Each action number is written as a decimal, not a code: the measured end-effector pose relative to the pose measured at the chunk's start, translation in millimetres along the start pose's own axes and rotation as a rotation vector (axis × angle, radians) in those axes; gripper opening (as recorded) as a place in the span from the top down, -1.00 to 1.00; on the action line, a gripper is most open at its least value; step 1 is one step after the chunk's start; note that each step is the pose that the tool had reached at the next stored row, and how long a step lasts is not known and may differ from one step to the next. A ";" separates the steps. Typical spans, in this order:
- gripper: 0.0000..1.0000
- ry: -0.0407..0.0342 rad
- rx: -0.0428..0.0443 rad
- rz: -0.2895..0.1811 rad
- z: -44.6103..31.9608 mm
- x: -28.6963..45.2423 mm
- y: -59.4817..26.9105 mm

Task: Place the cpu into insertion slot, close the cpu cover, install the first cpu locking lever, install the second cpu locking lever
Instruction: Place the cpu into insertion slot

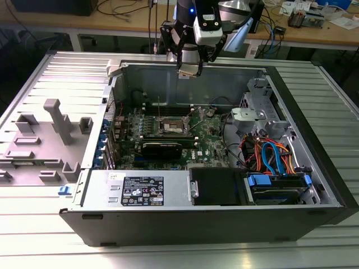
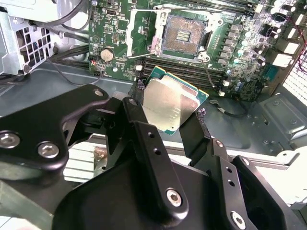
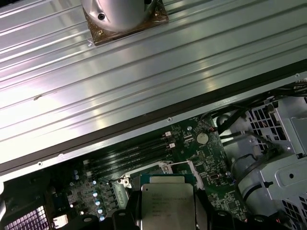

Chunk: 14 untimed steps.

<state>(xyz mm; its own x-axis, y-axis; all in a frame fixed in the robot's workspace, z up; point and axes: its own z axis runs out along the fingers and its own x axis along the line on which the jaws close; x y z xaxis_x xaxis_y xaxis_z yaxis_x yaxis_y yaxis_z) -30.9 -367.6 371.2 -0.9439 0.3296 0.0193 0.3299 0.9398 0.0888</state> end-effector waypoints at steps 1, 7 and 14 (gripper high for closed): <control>-0.09 -0.0004 0.0000 0.005 0.0 0.0 0.0; -0.09 -0.0014 -0.0003 0.015 0.0 0.0 0.0; -0.09 -0.0013 -0.0003 0.015 0.0 0.0 0.0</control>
<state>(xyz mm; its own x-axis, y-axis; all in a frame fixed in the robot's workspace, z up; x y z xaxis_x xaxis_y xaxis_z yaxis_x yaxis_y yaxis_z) -30.9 -367.6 371.2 -0.9389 0.3438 0.0193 0.3441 0.9347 0.0888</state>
